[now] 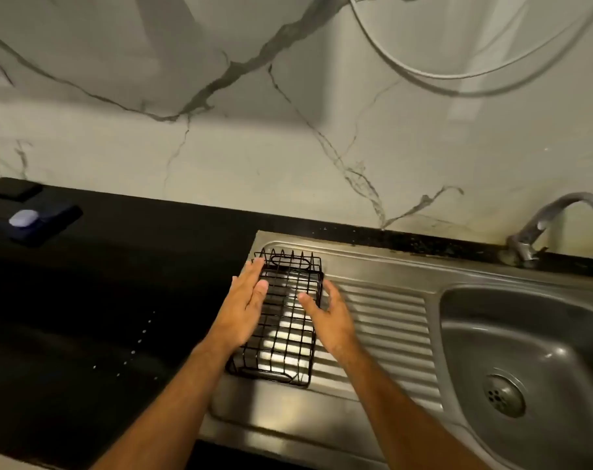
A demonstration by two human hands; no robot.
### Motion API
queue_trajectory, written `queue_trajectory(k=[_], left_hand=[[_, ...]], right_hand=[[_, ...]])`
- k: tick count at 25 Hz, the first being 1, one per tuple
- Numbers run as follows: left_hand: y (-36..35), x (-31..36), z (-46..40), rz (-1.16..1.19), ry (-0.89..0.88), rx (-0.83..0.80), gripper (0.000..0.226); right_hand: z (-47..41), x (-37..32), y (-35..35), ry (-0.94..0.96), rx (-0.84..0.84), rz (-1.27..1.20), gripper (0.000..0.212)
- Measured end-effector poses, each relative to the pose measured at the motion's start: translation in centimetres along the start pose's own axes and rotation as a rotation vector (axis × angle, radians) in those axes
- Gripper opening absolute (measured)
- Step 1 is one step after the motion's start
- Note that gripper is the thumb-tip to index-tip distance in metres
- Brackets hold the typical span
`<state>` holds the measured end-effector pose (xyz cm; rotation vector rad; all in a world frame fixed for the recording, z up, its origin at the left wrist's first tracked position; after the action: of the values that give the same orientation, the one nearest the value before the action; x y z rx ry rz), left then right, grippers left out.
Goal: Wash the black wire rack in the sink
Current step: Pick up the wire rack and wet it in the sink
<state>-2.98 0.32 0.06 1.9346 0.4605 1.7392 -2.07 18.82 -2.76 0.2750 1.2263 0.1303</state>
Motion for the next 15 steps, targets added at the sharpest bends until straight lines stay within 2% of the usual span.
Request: queue_trajectory(k=[5,8,11,15], left_hand=[[0.4,-3.0,-0.7,0.013,0.116,-0.116,0.066],[0.8,-2.4,-0.9,0.102,0.152,-0.084,0.072],[0.8,-2.9,-1.1,0.249,0.261,-0.059,0.065],[0.5,-2.8,-1.0,0.311,0.275,-0.067,0.056]], right_hand=[[-0.9,0.1,-2.3,-0.023,-0.009,-0.034,0.101],[-1.0,0.5,-3.1,-0.065,-0.015,-0.082,0.101],[-0.7,-0.3,-3.0,-0.104,-0.021,-0.141,0.099],[-0.7,-0.5,-2.5,-0.142,-0.087,-0.175,0.101]])
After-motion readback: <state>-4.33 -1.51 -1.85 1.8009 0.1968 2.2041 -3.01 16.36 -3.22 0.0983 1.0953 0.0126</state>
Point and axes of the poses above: each hand's wrist, its own z-axis away from the middle knuckle, its own y-axis out of the back of the hand, x = y × z, the point moved 3 cm from there along -z, towards the middle knuckle, and after that the axes turned 3 degrees about -y, right-handed, at the moved point
